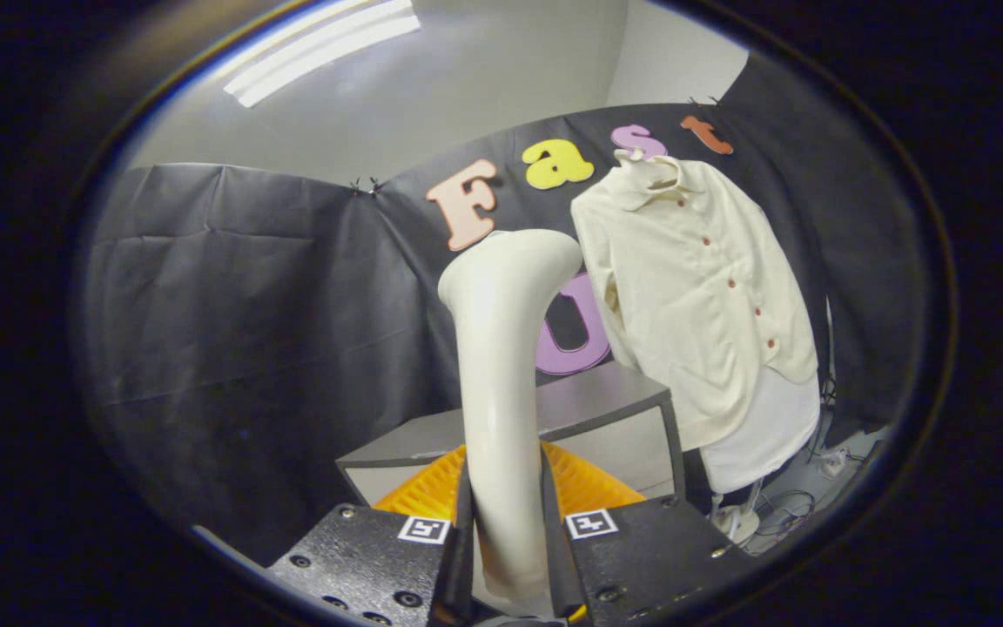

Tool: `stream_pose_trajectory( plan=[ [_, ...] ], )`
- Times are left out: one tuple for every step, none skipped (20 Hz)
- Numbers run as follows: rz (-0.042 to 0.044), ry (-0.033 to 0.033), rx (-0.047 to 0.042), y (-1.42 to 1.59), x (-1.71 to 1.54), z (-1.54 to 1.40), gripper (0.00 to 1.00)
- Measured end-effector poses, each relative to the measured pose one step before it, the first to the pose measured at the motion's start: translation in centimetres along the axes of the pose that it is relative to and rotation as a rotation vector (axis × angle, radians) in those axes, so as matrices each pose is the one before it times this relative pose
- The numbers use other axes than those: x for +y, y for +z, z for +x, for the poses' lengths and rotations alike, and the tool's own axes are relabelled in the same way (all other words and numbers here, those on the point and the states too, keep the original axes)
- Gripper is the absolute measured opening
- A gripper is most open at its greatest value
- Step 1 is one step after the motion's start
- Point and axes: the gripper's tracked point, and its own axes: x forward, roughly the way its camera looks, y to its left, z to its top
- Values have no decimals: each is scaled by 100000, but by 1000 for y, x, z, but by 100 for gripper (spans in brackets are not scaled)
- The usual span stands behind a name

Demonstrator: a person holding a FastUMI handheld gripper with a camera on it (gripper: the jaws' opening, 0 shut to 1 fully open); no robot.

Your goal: Iron the clothes twice with a garment steamer, once on the left side and once on the right side.

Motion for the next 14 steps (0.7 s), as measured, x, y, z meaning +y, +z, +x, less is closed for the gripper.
stream_pose_trajectory(
  plan=[
    [-1356,-1043,-1980,72,1189,-427,34],
    [-2402,-1065,-418,-85,1072,-479,34],
    [-2352,-752,-745,-413,1082,-368,34],
    [-1479,-588,463,-787,926,-303,34],
    [-474,-449,792,-905,786,-225,34],
    [160,-366,1522,-717,865,-173,34],
    [-246,-242,1217,-368,719,-127,34],
    [271,-124,109,76,685,-90,34],
    [-759,-74,866,-125,680,5,34],
    [-1715,-127,-473,366,794,-251,34],
    [-2673,223,-1780,689,880,-309,34],
    [-3144,221,-2474,734,810,-197,34],
    [-3613,75,-2109,679,716,-99,34],
    [-3161,463,-1565,602,767,-120,34]
  ],
)
